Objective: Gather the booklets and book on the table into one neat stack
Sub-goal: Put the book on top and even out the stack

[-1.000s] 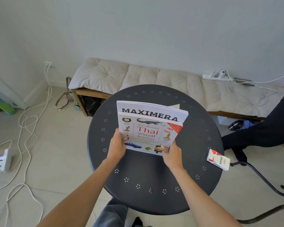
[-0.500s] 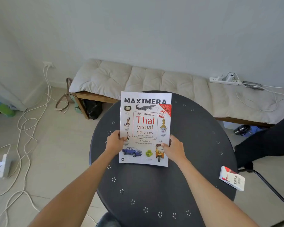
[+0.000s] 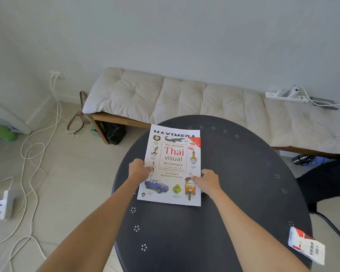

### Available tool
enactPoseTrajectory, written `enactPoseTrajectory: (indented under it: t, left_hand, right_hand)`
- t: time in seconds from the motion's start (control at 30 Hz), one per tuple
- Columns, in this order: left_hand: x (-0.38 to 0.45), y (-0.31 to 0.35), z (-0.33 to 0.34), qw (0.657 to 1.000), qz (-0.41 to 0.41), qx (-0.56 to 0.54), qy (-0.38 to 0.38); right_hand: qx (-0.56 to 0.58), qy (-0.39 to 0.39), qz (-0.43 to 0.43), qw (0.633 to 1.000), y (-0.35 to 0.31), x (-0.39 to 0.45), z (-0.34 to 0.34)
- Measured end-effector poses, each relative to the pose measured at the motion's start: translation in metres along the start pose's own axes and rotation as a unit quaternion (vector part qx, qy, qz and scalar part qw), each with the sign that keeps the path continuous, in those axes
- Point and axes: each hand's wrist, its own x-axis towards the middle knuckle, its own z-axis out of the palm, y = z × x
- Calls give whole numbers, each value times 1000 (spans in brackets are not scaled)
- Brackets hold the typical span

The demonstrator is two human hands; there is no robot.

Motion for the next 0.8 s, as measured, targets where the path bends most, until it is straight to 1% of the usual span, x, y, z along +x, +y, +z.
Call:
enactPoseTrajectory:
  t: [0.2,0.37,0.57,0.8]
  left_hand:
    - [19,23,4,999,33,-24,27]
    - [31,31,9,998,33,-30,43]
    - [40,33,14,995,21,46,82]
    - [29,33,17,993,42,64,88]
  right_hand:
    - [-3,35,15,999,-11,29,-8]
    - [-17,51,12,998,-14,42,-11]
    - [-49,91,23,994,-13,44,-6]
    - [-69,118,17,990,-14,37,3]
